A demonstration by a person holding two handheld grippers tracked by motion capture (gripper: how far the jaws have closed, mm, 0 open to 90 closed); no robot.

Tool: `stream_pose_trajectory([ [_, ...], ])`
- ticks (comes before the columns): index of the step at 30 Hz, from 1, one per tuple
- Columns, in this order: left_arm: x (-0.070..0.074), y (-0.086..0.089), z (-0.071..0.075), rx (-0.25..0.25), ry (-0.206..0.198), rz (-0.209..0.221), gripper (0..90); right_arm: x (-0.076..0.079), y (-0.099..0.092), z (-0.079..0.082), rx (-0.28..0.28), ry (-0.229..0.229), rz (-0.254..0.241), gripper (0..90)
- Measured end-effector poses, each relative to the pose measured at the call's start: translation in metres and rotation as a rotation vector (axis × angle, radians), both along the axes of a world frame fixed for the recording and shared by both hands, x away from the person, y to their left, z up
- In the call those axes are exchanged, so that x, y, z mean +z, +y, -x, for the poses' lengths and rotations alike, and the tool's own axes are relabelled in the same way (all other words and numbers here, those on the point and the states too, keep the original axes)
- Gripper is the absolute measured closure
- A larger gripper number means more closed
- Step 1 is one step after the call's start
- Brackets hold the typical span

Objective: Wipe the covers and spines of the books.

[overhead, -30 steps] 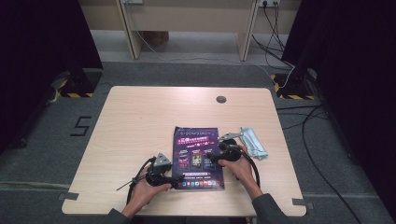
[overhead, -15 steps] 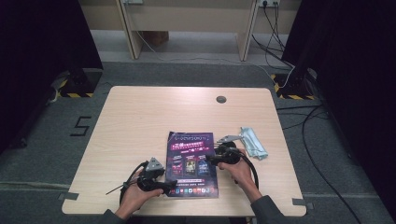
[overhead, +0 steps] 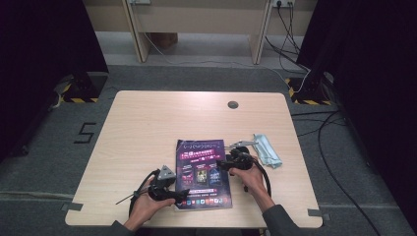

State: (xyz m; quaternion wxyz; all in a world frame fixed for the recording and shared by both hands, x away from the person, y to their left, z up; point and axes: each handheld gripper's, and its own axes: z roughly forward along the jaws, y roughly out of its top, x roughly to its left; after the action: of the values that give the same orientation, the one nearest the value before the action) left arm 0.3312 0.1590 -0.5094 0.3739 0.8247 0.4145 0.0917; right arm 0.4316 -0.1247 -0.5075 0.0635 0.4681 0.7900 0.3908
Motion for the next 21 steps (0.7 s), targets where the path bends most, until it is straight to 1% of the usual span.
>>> stream_pose_trajectory([
  [1,0.000,-0.001,0.000,-0.005,0.003,-0.001,26.0,-0.001,0.000,0.001,-0.012,-0.001,-0.007,50.1],
  [3,0.001,-0.001,0.001,-0.008,0.006,-0.003,25.8,-0.001,-0.001,0.001,-0.019,-0.004,-0.012,50.5],
  [5,0.001,-0.002,0.002,-0.009,0.007,-0.011,25.8,-0.001,-0.001,0.002,-0.027,0.004,-0.017,51.0],
  [7,0.002,-0.003,0.001,-0.008,0.014,-0.015,25.8,-0.001,-0.003,0.003,-0.049,0.015,-0.046,52.2],
  [9,0.002,-0.003,0.001,-0.008,0.014,-0.014,25.9,-0.002,-0.005,0.002,-0.070,0.034,-0.090,52.3],
  [10,0.002,-0.004,0.002,-0.008,0.013,-0.014,25.9,-0.002,-0.006,0.001,-0.075,0.031,-0.109,52.4],
  [12,0.002,-0.004,0.002,-0.013,0.011,-0.020,25.5,0.002,-0.006,0.002,-0.082,0.020,-0.129,52.9],
  [14,0.001,-0.005,0.002,-0.009,0.011,-0.016,25.1,0.009,-0.004,0.003,-0.075,-0.006,-0.143,53.0],
  [15,0.001,-0.005,0.003,-0.002,0.010,-0.014,25.0,0.011,-0.003,0.003,-0.069,-0.011,-0.158,53.1],
  [17,0.001,-0.005,0.003,0.002,0.012,-0.012,25.0,0.019,-0.002,0.005,-0.051,-0.032,-0.193,55.3],
  [19,0.001,-0.005,0.003,0.009,0.010,-0.009,25.1,0.027,0.000,0.006,-0.017,-0.035,-0.229,58.9],
  [20,0.001,-0.005,0.003,0.012,0.009,-0.005,25.1,0.030,0.001,0.006,-0.004,-0.047,-0.257,61.1],
  [21,0.000,-0.004,0.003,0.011,0.007,0.002,25.4,0.032,0.004,0.007,0.024,-0.023,-0.264,64.2],
])
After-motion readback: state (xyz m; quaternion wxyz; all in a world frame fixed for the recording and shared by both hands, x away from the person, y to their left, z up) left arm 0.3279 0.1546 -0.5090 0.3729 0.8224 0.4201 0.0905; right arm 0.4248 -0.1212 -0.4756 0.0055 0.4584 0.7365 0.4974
